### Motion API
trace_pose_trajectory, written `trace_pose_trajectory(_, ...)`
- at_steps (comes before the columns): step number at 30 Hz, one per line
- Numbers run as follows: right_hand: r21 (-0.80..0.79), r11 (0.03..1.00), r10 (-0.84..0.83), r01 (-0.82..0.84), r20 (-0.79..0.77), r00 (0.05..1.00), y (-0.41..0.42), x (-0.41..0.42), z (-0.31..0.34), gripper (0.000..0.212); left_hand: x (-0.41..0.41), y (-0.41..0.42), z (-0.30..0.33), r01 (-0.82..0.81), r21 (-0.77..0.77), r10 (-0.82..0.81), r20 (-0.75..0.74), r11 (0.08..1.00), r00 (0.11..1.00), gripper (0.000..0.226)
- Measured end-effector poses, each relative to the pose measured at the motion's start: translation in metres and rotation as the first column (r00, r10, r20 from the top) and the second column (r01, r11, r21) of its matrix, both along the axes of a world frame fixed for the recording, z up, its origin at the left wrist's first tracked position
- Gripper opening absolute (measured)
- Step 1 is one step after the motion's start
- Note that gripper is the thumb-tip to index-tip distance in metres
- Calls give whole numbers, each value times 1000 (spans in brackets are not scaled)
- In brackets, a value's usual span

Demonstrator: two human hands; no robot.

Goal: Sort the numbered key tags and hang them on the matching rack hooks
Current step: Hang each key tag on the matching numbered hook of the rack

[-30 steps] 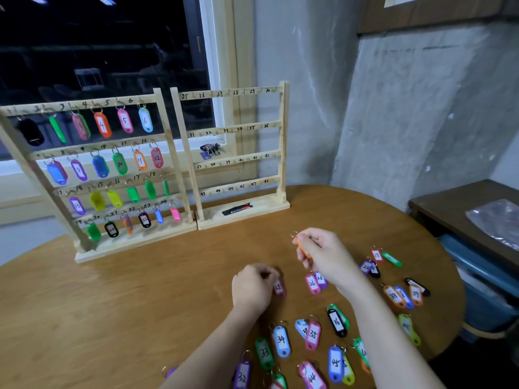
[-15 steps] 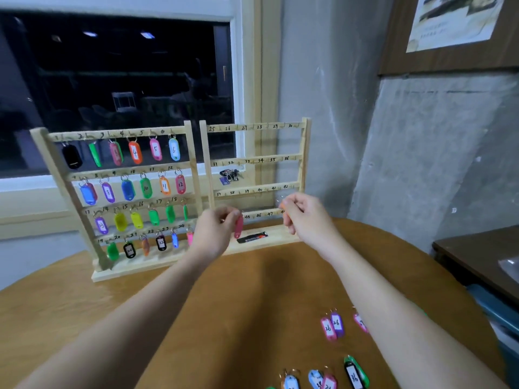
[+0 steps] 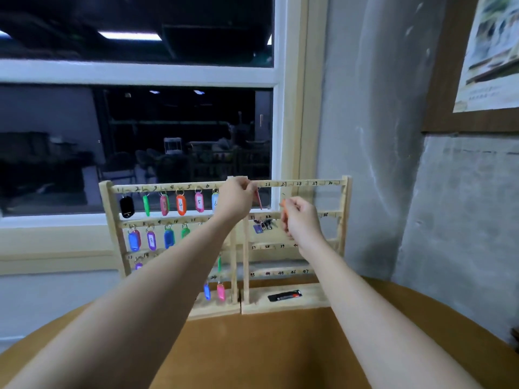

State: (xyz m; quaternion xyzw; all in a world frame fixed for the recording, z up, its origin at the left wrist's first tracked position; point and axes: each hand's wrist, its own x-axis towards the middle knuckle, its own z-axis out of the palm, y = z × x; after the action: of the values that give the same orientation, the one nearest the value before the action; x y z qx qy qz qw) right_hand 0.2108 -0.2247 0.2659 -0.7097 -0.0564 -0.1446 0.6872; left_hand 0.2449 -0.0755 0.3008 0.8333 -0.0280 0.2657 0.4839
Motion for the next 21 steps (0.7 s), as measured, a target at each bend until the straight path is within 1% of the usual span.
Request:
trace_pose_trajectory(3,-91,996,1,2,36,999,8,15,8,22,9,-1,9,-36,57,34,45,998,998,29)
trace_pose_trajectory(7,-116,993,26,-18,65,998,13,27,13,23,15,0,17,-116,207,104,70,971,992,30)
trace_pose_trajectory(9,-140,990,40,-29,82,996,16,31,15,23,18,1,19,-139,255,126,63,957,990,30)
trace_pose_trajectory(13,-188,982,32,-4,143,989,17,37,21,26,24,0,16,-143,286,139,33,948,990,31)
trace_pose_trajectory(15,-196,981,23,9,162,986,15,39,24,26,24,-1,15,-150,279,148,30,949,989,31)
trace_pose_trajectory(17,-207,978,16,20,173,985,13,41,26,26,24,-1,13,-153,261,153,20,953,988,32)
trace_pose_trajectory(21,-212,977,16,22,175,984,9,45,28,26,25,3,2,-130,297,140,-14,946,990,36)
